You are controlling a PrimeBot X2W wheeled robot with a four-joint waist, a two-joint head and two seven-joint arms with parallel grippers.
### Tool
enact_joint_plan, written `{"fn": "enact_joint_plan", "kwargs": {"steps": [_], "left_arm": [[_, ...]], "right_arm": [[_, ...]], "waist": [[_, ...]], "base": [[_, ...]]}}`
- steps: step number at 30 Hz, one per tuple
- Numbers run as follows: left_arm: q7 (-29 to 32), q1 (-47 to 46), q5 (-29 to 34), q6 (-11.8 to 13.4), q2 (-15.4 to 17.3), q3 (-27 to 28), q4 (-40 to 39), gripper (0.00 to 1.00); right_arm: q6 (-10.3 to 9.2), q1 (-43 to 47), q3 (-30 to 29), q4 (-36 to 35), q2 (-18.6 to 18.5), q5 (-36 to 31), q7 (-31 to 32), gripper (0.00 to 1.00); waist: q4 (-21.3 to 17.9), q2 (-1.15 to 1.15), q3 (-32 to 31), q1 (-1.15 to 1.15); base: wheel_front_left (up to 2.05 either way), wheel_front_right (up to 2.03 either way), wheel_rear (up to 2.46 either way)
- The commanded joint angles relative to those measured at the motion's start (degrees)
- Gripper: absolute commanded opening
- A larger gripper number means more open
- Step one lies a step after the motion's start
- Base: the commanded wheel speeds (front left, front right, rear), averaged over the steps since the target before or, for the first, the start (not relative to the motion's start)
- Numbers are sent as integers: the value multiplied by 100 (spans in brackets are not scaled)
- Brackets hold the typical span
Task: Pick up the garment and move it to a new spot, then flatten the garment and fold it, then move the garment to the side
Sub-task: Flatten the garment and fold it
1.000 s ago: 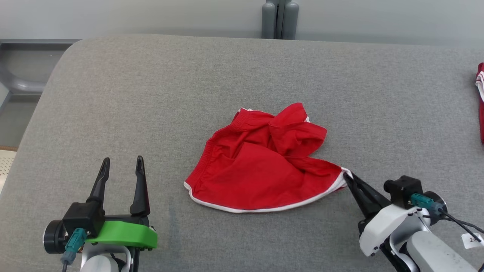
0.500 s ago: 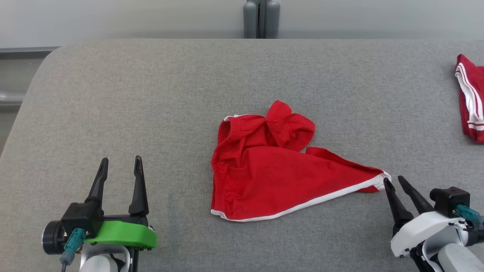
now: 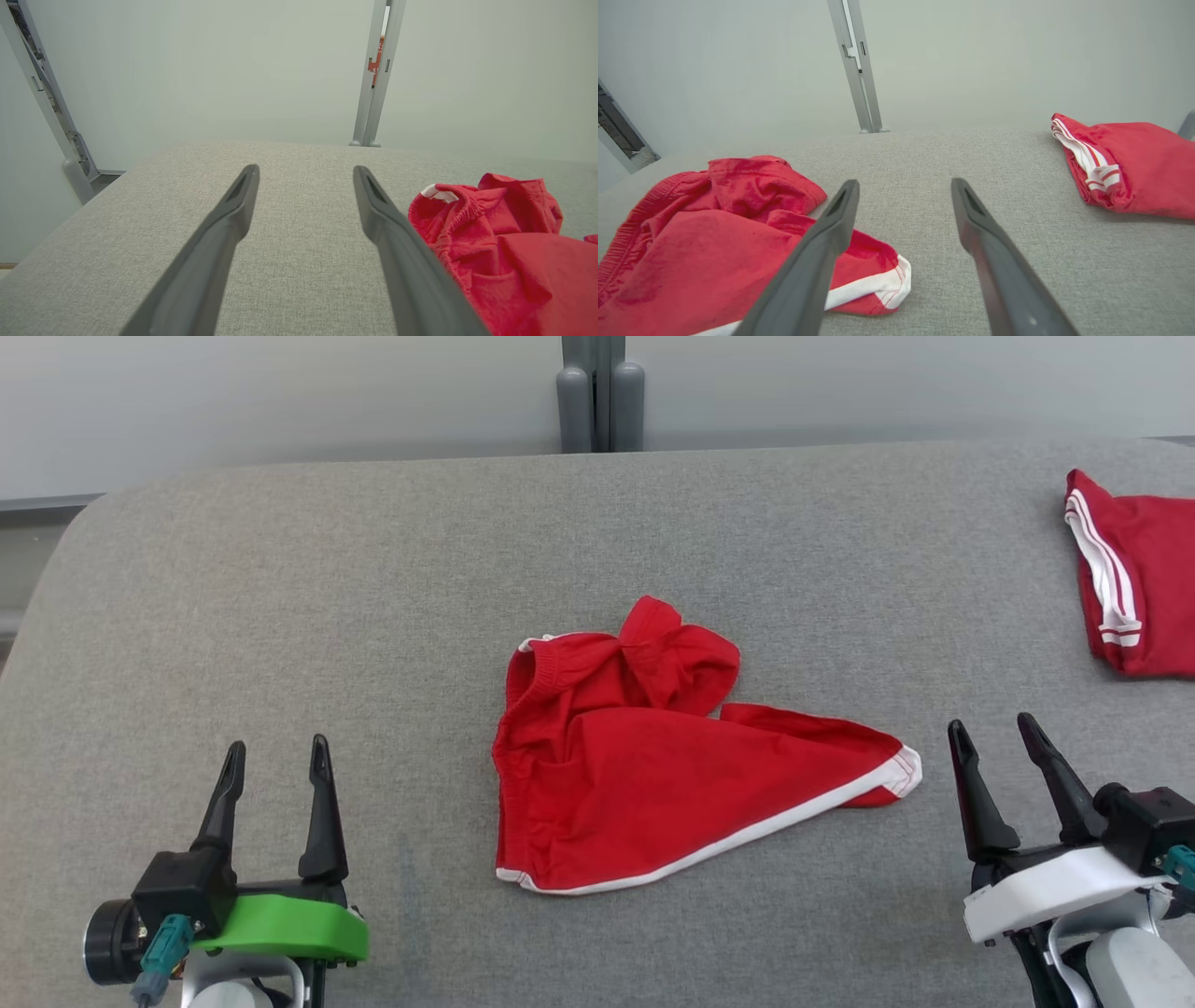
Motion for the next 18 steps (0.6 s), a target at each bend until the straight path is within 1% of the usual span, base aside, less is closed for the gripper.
{"fn": "enact_joint_plan", "kwargs": {"steps": [1, 5, 9, 18], "left_arm": [[-15, 76, 60, -32, 13, 34, -14, 100], [-15, 140, 130, -63, 13, 72, -1, 100], [-15, 166, 167, -89, 13, 78, 4, 100], [-15, 282, 163, -126, 13, 95, 43, 100]], "right_arm": [[-9, 139, -70, -140, 52, -72, -21, 100], [-8, 359, -197, -584, 214, -256, -22, 100], [-9, 624, -263, -870, 314, -369, -20, 100], [-8, 924, -345, -1089, 424, -431, -20, 100]], "waist": [[-57, 0, -61, 0], [-105, 0, -159, 0], [-127, 0, -234, 0], [-199, 0, -363, 0]], "base": [[0, 0, 0], [0, 0, 0], [0, 0, 0], [0, 0, 0]]}}
